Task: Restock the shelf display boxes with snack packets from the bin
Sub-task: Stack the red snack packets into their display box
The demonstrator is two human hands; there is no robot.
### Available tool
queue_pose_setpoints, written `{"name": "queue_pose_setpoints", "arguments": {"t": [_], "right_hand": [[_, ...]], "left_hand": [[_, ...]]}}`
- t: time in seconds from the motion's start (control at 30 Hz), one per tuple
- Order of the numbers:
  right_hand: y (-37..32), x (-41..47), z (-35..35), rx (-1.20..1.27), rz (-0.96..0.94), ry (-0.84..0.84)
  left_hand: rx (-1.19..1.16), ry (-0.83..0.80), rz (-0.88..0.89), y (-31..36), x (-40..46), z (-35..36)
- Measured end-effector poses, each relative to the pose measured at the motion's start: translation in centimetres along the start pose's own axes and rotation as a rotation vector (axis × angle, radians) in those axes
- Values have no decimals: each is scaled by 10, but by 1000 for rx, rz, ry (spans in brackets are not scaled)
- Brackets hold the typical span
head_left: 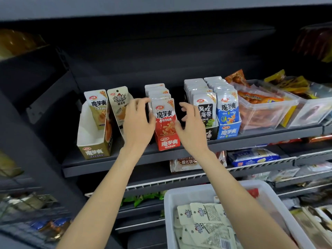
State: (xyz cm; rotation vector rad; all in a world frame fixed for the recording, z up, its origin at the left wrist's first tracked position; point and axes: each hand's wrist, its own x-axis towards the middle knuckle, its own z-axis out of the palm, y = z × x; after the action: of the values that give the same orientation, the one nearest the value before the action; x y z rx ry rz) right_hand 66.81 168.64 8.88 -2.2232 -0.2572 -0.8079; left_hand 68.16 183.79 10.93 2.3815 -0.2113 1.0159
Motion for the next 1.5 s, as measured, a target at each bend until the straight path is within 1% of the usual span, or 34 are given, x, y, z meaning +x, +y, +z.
{"name": "queue_pose_setpoints", "arguments": {"t": [0.07, 0.13, 0.17, 0.23, 0.3, 0.37, 0.47, 0.53, 0.57, 0.63, 0.7, 0.73, 0.8, 0.87, 0.93, 1.03, 1.13, 1.2, 1.23, 1.37, 1.43, 1.5], "right_hand": [[9, -28, -16, 42, -48, 4], [27, -60, -33, 26, -43, -64], [38, -77, -42, 22, -14, -109], [62, -111, -60, 22, 89, -233], [87, -144, -82, -12, 201, -389], [110, -175, -103, -39, 284, -513], [136, -211, -134, -126, 342, -663], [146, -229, -152, -198, 364, -728], [150, -237, -159, -244, 375, -749], [154, -250, -172, -382, 363, -775], [156, -261, -183, -468, 336, -785], [155, -265, -188, -488, 356, -791], [153, -273, -193, -514, 425, -824], [153, -276, -193, -537, 471, -836], [151, -276, -188, -617, 459, -839], [148, -271, -180, -815, 359, -858], [146, -266, -173, -824, 420, -770], [149, -263, -168, -842, 406, -706], [151, -262, -168, -849, 410, -699], [156, -258, -168, -692, 579, -661], [160, -258, -168, -664, 585, -633], [161, -260, -168, -699, 564, -630]], "left_hand": [[43, 44, 144, 11, -24, -5], [-24, 65, 297, 21, -52, -4], [-77, 60, 357, 25, -68, -2], [-186, -5, 422, 34, -101, 3], [-279, -145, 443, 46, -132, 9], [-335, -341, 417, 57, -159, 16], [-334, -705, 293, 71, -197, 27], [-300, -969, 226, 82, -222, 33], [-270, -1076, 216, 87, -235, 37], [-219, -1213, 219, 99, -257, 44], [-170, -1293, 259, 111, -276, 50], [-144, -1326, 284, 116, -284, 53], [-128, -1371, 330, 125, -296, 59], [-125, -1369, 354, 132, -301, 66], [-79, -1365, 381, 135, -304, 74], [61, -1379, 430, 138, -311, 86], [139, -1378, 468, 143, -315, 92], [104, -1359, 438, 144, -312, 94], [78, -1345, 417, 143, -310, 94], [-51, -1305, 287, 137, -299, 88], [-95, -1280, 204, 130, -292, 84], [-111, -1231, 119, 120, -285, 83]]}}
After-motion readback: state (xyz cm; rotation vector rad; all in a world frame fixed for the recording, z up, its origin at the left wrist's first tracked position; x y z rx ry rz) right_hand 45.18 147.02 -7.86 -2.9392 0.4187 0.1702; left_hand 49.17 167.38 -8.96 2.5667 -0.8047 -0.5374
